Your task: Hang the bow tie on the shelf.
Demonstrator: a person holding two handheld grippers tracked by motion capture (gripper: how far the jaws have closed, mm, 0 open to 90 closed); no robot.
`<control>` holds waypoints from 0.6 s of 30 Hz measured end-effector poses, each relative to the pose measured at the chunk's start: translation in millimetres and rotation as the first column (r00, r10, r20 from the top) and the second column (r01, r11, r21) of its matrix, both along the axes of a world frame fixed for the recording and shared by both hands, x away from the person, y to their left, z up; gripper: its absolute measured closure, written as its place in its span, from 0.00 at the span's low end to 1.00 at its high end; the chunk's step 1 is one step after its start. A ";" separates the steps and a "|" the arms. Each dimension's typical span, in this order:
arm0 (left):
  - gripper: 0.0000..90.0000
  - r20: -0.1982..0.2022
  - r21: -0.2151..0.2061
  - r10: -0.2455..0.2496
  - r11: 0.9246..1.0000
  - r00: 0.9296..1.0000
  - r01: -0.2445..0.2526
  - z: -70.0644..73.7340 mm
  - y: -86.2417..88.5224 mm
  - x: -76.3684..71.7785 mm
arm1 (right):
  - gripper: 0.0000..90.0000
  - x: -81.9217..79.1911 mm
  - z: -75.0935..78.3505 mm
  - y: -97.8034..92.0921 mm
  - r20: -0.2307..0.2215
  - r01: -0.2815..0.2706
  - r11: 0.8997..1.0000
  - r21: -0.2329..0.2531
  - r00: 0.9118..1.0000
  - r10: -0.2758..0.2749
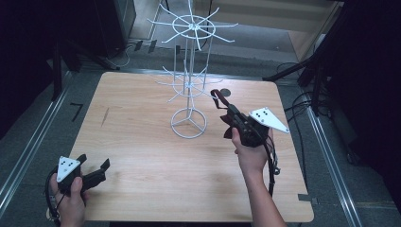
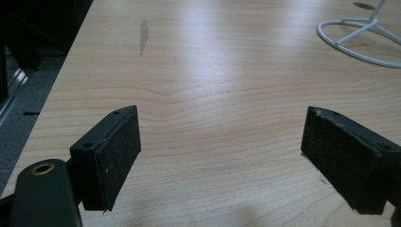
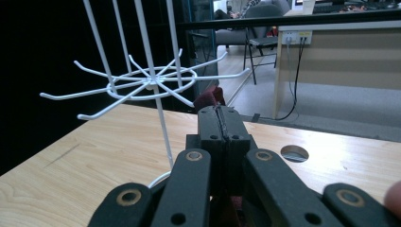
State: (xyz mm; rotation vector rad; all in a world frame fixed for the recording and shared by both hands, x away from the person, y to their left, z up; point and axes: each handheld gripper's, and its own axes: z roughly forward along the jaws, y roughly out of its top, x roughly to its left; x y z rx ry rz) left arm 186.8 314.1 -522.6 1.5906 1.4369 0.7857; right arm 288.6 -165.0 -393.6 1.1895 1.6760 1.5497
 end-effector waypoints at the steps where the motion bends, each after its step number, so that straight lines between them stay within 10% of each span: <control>1: 0.15 0.000 0.000 0.000 1.000 1.000 0.000 0.0 0.0 0.0 | 1.00 0.0 0.0 0.0 0.000 0.000 1.000 0.000 1.000 0.000; 18: 0.15 -0.001 -0.003 -0.001 1.000 1.000 0.001 0.0 0.1 0.0 | 1.00 2.9 -21.1 19.0 -0.042 -0.038 0.998 -0.048 0.998 0.036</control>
